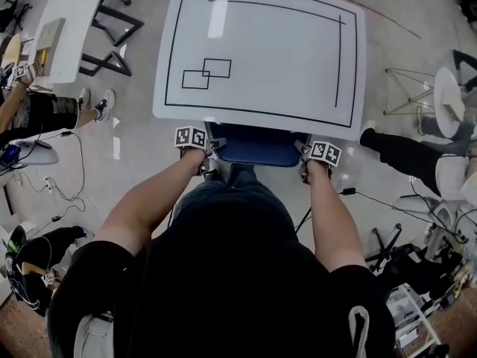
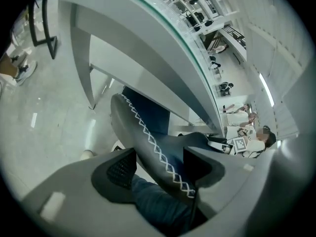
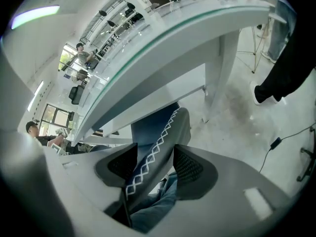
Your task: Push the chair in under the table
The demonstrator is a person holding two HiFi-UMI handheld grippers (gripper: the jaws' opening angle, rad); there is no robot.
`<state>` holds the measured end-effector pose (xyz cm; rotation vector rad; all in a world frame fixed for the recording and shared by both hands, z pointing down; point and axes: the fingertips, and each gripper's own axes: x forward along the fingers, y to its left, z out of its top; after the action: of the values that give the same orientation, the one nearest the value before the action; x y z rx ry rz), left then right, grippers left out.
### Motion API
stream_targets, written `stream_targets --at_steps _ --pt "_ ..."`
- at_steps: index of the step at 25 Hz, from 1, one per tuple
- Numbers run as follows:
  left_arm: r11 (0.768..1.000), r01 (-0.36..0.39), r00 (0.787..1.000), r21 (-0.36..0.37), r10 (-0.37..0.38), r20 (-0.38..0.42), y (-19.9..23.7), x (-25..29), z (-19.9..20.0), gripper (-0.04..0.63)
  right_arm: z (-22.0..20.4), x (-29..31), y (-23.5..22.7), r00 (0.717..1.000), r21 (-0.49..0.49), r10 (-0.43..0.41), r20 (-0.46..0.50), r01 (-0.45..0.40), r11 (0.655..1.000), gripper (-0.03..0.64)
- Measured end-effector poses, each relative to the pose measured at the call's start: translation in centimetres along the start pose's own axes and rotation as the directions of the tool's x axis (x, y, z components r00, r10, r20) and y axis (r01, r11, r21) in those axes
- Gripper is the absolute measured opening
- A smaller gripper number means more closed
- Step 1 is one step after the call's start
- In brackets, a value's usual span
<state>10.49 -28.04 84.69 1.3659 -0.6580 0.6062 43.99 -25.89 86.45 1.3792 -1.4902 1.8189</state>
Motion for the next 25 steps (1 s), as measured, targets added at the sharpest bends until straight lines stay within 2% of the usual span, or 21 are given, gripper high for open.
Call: stream_targets --at_steps 8,15,19,25 --pt "0.997 0.012 1.000 0.074 -0.012 -0.005 -1.0 -1.9 -0.9 0.301 -1.0 -4.2 1.9 0.995 -0.023 0.049 0.090 -0.047 0.999 0.256" --pt "0.978 0.052 0.998 0.204 -0.055 0.007 -3.3 -4.8 -2.3 0.301 -1.9 -8.3 5.3 0.976 -0.086 0.104 0.193 -0.089 0.992 0.256" --pt "0.948 0.107 0.992 0.299 -0.121 0.030 -6.3 -6.9 -1.9 0.299 -1.8 -10.7 8.4 0.957 -0.156 0.146 0.251 -0.109 0.982 0.256" --pt "0.876 0.130 0.976 0.464 -0.196 0.098 -10.6 -11.5 -1.2 0.298 -2.7 -15.1 13.3 0.918 -0.251 0.209 0.338 -0.126 0.960 0.255"
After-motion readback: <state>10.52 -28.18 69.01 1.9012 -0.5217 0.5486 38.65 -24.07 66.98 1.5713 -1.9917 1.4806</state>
